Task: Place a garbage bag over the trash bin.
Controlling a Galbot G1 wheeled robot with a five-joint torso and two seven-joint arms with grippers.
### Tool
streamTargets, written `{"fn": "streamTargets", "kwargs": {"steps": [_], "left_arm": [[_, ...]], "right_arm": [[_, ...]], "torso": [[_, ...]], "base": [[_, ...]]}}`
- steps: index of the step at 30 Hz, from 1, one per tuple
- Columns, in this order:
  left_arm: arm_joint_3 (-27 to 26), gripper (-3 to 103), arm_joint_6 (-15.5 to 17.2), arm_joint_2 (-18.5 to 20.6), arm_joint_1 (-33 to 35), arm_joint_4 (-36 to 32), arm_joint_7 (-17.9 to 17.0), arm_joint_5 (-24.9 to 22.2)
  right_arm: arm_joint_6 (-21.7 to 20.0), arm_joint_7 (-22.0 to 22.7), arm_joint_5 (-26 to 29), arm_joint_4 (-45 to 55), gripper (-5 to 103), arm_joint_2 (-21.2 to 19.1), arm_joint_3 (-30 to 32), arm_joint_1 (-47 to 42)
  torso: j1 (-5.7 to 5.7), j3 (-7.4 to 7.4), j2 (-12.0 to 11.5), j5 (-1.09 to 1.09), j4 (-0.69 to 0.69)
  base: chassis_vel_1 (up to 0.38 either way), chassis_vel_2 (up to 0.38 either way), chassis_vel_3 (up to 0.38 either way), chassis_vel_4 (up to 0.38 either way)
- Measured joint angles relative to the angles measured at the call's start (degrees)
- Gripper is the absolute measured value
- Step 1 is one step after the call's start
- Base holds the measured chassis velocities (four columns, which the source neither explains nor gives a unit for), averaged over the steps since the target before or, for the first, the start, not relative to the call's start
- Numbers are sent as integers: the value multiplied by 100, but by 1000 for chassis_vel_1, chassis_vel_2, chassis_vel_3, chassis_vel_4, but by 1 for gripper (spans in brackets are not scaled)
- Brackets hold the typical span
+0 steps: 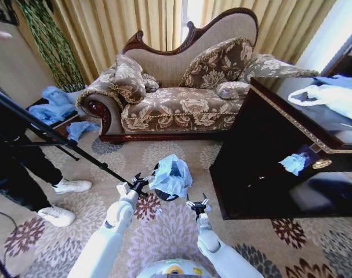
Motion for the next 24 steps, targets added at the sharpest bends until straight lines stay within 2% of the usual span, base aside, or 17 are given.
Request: {"fn": "streamTargets", "kwargs": {"steps": [3,8,11,12,13,15,24], "left_arm": [[158,100,389,39,-321,-13,27,234],[296,100,548,33,-629,126,55,284],[422,100,549,14,-811,356,166,377],[483,100,548,3,-898,449,217,423],[483,100,548,3,-898,449,217,423],[568,100,615,-17,-1064,525,276,455],[566,100,689,7,-1061,402,303,468]], "right_arm": [[50,-113,-3,386,100,0,276,-195],[-52,-91,291,831,100,138,520,-178],[-270,97,977,1041,100,437,552,158],[-350,146,1240,1067,100,554,549,243],[-350,146,1240,1067,100,554,549,243],[-569,182,1784,1098,100,800,524,321],[-581,-134,1870,283,100,1430,719,466]], "torso": [[0,0,0,0,-1],[0,0,0,-1,-5],[0,0,0,-2,1],[1,0,0,-1,1],[1,0,0,-1,1],[1,0,-1,-2,-3],[1,0,-1,-1,-2]], "base": [[0,0,0,0],[0,0,0,0],[0,0,0,0],[0,0,0,0],[0,0,0,0],[0,0,0,0],[0,0,0,0]]}}
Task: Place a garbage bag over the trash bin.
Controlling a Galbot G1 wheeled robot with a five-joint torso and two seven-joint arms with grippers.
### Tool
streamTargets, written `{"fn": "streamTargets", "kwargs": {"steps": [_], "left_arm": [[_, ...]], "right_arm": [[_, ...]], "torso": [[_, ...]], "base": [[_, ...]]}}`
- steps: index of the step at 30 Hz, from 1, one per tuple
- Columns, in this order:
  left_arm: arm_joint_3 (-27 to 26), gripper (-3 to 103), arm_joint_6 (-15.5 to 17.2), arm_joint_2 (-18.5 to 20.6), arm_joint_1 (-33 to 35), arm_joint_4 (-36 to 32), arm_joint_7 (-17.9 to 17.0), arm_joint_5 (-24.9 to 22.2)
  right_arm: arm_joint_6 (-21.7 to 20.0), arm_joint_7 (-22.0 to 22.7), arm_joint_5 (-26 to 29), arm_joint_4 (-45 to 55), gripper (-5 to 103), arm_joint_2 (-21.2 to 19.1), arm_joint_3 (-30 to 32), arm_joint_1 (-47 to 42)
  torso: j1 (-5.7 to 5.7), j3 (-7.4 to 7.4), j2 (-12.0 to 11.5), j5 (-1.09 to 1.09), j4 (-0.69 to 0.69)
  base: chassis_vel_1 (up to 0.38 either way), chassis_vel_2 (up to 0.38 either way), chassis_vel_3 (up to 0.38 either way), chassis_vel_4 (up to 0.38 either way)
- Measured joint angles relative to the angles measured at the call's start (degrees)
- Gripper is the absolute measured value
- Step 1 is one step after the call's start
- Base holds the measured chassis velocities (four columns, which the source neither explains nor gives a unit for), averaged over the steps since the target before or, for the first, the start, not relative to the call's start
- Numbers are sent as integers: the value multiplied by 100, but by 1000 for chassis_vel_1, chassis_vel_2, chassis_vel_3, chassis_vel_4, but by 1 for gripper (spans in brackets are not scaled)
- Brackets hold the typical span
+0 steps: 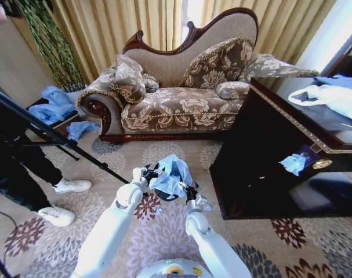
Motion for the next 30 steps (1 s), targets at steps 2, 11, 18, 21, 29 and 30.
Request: {"fn": "streamTargets", "kwargs": {"steps": [2,11,18,21,29,30], "left_arm": [[-9,100,-11,0,38,-31,6,27],[-24,100,-27,-9,128,-227,36,48],[-21,100,-42,-6,95,-226,75,-10],[43,100,123,-3,-6,-166,0,-145],[354,100,1154,127,-641,187,199,-399],[458,100,1160,162,-768,302,211,-403]], "right_arm": [[-20,-6,1,-145,100,142,50,77],[38,-312,22,-498,100,177,150,196],[125,-628,35,-637,100,102,137,191],[159,-671,-55,-699,100,99,138,212],[228,-708,-160,-727,100,35,159,221],[234,-708,-168,-724,100,32,158,216]], "torso": [[0,0,0,0,2],[0,0,0,0,0],[-1,0,0,1,0],[-1,0,0,0,1],[-1,0,1,1,1],[-1,0,1,1,0]], "base": [[0,0,0,0],[0,0,0,0],[0,0,0,0],[0,0,0,0],[0,0,0,0],[0,0,0,0]]}}
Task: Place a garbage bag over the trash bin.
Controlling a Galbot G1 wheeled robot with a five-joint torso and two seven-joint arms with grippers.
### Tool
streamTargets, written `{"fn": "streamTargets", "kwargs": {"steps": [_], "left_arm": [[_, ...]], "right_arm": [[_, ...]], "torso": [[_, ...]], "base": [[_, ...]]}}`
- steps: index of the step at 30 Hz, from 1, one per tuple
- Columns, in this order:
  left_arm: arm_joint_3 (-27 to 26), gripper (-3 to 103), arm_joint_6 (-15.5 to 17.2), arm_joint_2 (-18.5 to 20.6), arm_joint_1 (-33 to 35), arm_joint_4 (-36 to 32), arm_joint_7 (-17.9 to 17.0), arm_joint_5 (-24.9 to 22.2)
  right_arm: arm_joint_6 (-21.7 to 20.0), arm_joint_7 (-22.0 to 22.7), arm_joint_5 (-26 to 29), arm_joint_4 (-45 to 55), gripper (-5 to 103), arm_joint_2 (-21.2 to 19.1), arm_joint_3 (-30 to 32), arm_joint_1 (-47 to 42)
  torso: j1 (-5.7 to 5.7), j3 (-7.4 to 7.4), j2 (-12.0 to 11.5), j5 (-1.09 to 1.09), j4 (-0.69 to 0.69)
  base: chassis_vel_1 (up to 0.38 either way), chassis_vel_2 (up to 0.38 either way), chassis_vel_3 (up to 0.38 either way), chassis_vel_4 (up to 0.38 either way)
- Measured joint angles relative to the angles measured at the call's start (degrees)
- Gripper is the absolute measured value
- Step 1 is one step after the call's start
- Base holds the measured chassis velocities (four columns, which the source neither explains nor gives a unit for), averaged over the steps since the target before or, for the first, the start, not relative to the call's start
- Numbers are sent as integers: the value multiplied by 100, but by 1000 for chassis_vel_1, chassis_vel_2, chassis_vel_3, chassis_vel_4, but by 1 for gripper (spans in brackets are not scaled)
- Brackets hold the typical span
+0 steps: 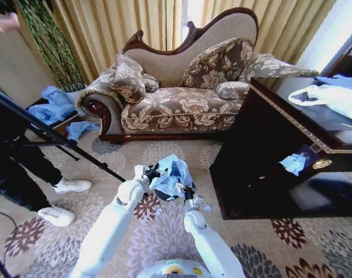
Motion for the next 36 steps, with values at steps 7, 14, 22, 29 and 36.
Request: {"fn": "streamTargets", "kwargs": {"steps": [7,14,22,29,36], "left_arm": [[606,100,40,19,-642,682,17,133],[809,100,33,-19,-839,1017,106,320],[787,100,19,-8,-741,1025,148,395],[706,100,11,24,-657,943,170,396],[661,100,7,48,-591,891,189,395]], "right_arm": [[29,-2,-15,0,100,4,22,-9],[50,-52,-10,-6,100,1,28,-19],[74,-164,0,-90,100,2,61,-13],[125,-250,-79,-153,100,-1,65,-17],[155,-274,-169,-160,100,-33,54,-27]], "torso": [[0,0,1,0,-1],[0,0,1,0,0],[0,0,1,-1,1],[0,0,1,-1,0],[0,0,1,-1,0]], "base": [[0,0,0,0],[0,0,0,0],[0,0,0,0],[0,0,0,0],[0,0,0,0]]}}
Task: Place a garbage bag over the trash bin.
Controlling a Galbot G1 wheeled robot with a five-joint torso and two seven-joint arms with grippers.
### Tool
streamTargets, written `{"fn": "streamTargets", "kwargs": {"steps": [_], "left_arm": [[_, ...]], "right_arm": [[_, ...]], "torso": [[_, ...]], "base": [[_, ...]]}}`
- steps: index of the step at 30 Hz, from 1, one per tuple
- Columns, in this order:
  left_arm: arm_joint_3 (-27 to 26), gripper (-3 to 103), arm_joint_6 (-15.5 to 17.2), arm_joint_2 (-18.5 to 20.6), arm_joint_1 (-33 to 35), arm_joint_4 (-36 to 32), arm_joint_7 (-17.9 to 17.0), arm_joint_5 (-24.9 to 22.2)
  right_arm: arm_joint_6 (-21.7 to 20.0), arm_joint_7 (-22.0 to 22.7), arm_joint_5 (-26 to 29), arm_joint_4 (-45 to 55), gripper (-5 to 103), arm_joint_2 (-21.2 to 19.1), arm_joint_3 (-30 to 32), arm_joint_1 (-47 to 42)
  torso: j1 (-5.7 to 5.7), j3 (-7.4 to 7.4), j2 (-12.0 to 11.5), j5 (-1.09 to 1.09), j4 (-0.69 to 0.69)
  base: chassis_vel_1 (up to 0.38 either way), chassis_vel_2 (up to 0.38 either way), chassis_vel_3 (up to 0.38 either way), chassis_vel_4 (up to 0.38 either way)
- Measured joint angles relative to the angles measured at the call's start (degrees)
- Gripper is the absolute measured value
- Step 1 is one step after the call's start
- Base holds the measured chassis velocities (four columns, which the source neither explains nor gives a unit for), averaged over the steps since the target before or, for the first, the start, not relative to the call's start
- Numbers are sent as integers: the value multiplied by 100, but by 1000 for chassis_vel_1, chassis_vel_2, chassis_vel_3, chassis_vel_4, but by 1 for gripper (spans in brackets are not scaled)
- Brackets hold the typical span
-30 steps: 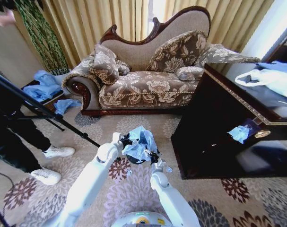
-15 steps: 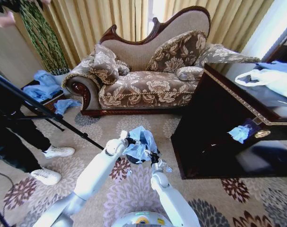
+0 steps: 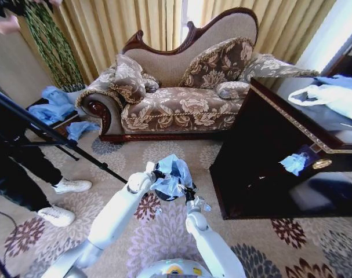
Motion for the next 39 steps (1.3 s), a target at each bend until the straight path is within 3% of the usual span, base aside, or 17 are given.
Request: {"fn": "streamTargets", "kwargs": {"steps": [4,10,25,27,30,32,36,39], "left_arm": [[-16,100,-2,-3,-5,44,0,16],[47,100,-4,-28,-138,322,171,415],[136,103,-5,-125,-306,452,120,425],[139,101,-5,-127,-322,475,119,427],[139,86,-5,-124,-331,500,113,433],[135,86,-5,-119,-330,500,106,434],[56,59,-6,-51,-243,449,62,423],[13,53,-6,-8,-205,416,62,416]], "right_arm": [[0,17,-2,7,100,16,-3,0],[16,33,-33,40,100,66,-35,-7],[74,50,-133,102,100,34,-59,-45],[84,50,-156,96,100,37,-67,-48],[90,64,-167,93,100,36,-77,-51],[90,68,-168,93,100,33,-79,-52],[90,83,-194,87,100,41,-108,-69],[90,85,-206,65,100,55,-124,-68]], "torso": [[0,0,0,0,-1],[0,0,0,0,0],[0,0,0,0,0],[0,0,0,0,0],[0,0,0,0,0],[0,0,0,0,0],[0,0,0,0,-1],[0,0,0,0,-1]], "base": [[0,0,0,0],[0,0,0,0],[0,0,0,0],[0,0,0,0],[0,0,0,0],[0,0,0,0],[0,0,0,0],[0,0,0,0]]}}
